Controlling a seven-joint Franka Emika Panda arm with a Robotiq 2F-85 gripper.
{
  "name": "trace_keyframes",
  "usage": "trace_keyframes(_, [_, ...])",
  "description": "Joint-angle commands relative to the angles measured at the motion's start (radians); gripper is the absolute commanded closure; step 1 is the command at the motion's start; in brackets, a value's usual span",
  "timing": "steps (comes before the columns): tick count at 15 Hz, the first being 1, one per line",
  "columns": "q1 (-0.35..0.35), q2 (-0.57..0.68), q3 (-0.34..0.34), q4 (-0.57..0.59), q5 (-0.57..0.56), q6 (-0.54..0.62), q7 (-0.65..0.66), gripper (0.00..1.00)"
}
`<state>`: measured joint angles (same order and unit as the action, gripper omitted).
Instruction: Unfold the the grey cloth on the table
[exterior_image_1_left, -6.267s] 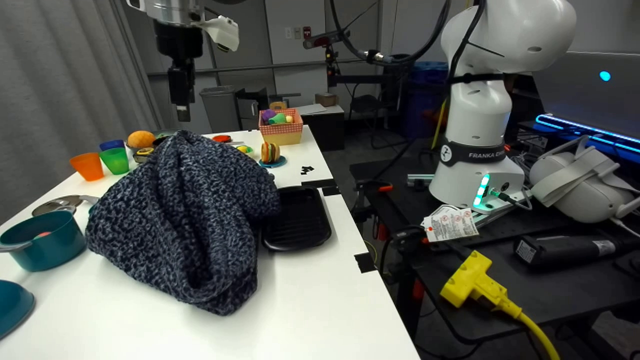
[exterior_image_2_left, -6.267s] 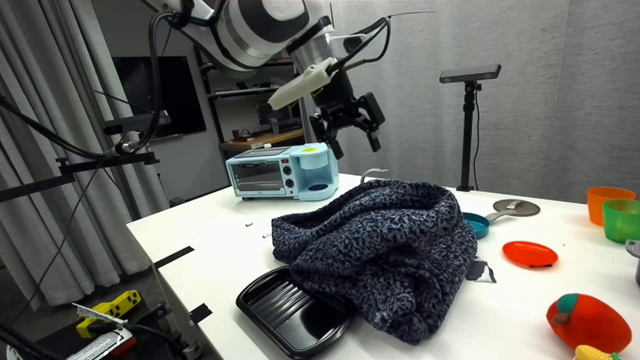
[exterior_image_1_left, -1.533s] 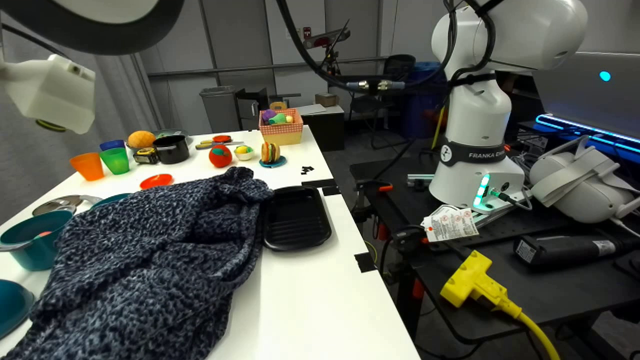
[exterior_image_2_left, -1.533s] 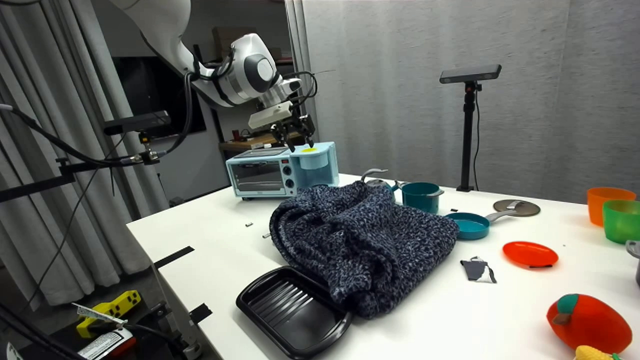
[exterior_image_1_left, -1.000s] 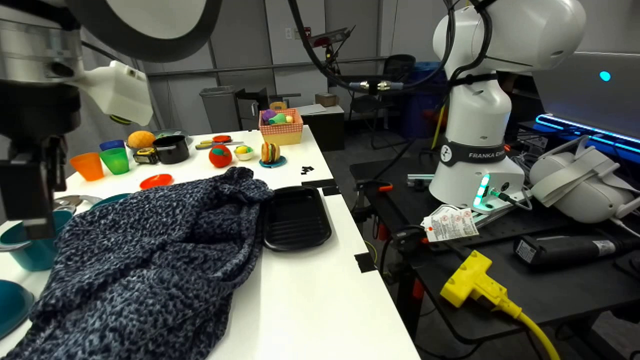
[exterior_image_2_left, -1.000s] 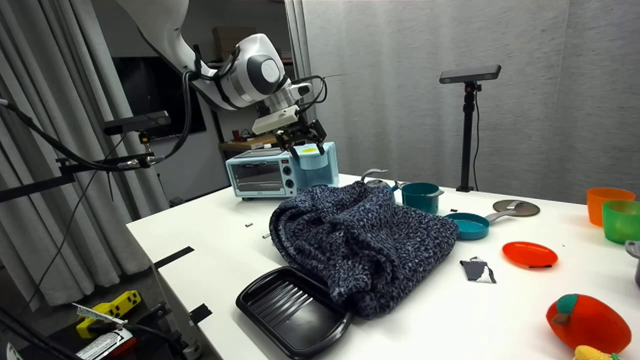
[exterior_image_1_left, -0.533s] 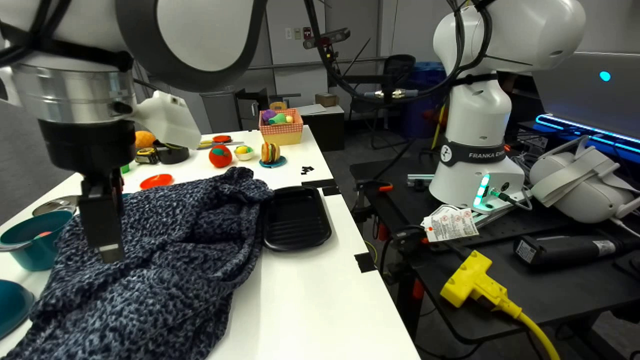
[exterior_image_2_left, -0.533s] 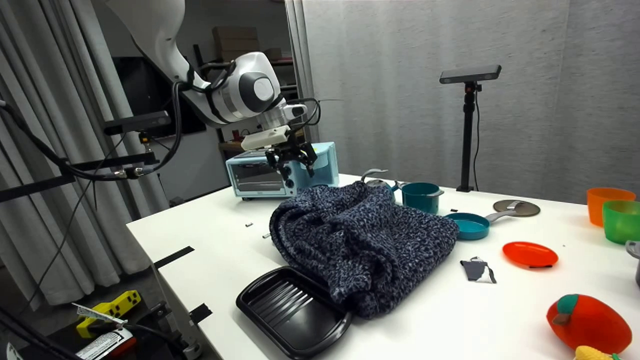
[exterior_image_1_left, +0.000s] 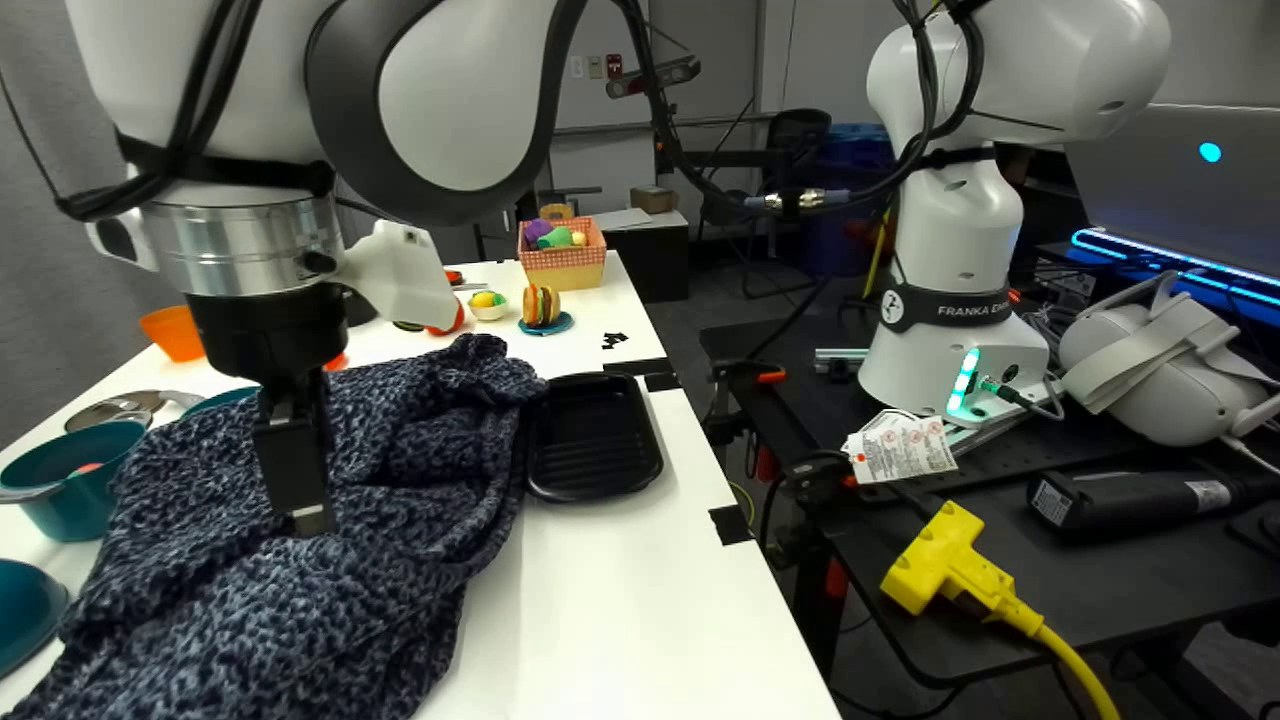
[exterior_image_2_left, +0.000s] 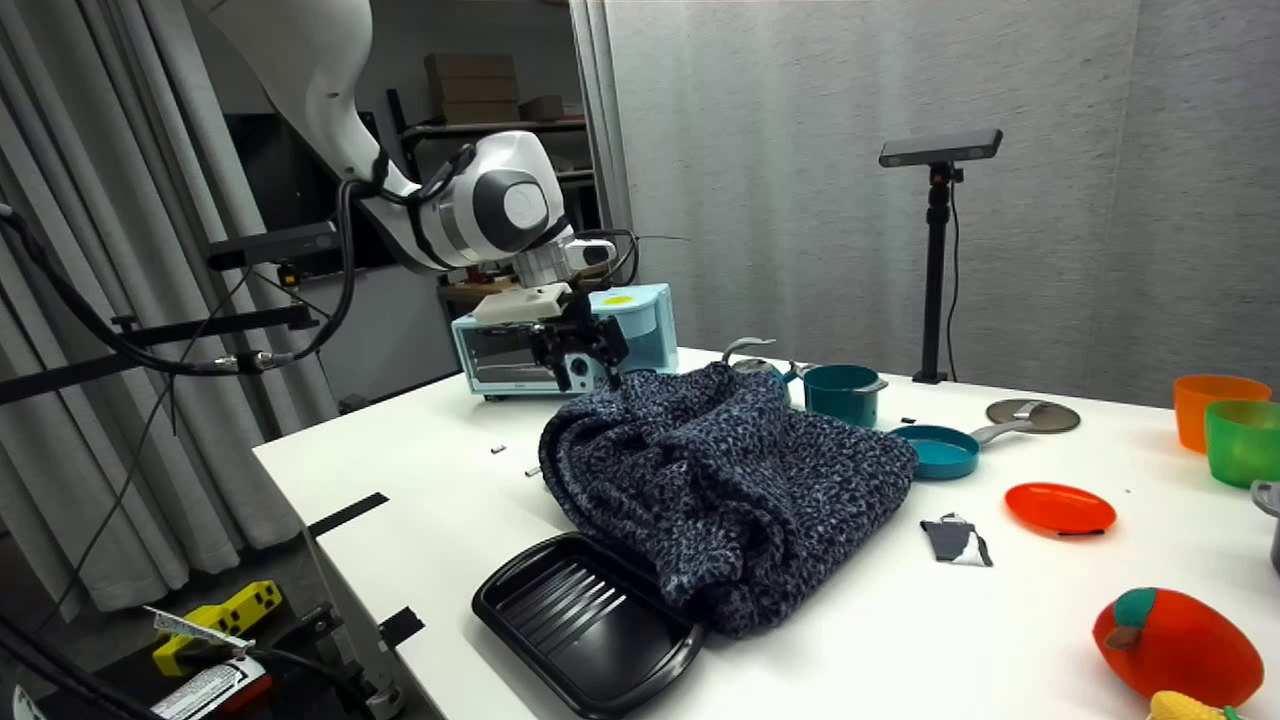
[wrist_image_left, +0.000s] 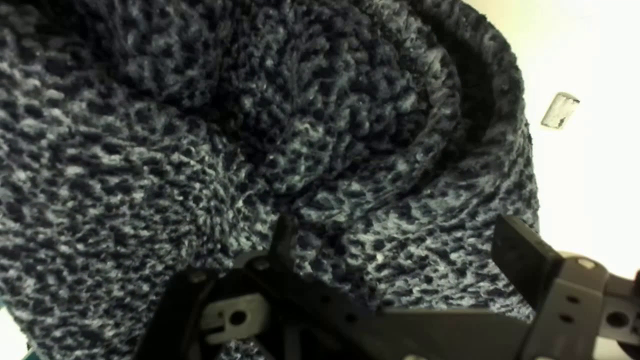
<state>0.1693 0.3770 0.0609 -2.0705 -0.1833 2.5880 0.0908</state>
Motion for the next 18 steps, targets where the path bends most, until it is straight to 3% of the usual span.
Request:
trace_keyframes(1, [-0.032, -0.013, 0.026, -0.032, 0.097, 0.015, -0.012, 0.0])
trace_keyframes(12, [-0.116, 0.077, 0.092, 0.003, 0.389, 0.029, -0.089, 0.0])
trace_keyframes(18, [-0.15, 0.136, 0.105, 0.054, 0.423, 0.028, -0.154, 0.0])
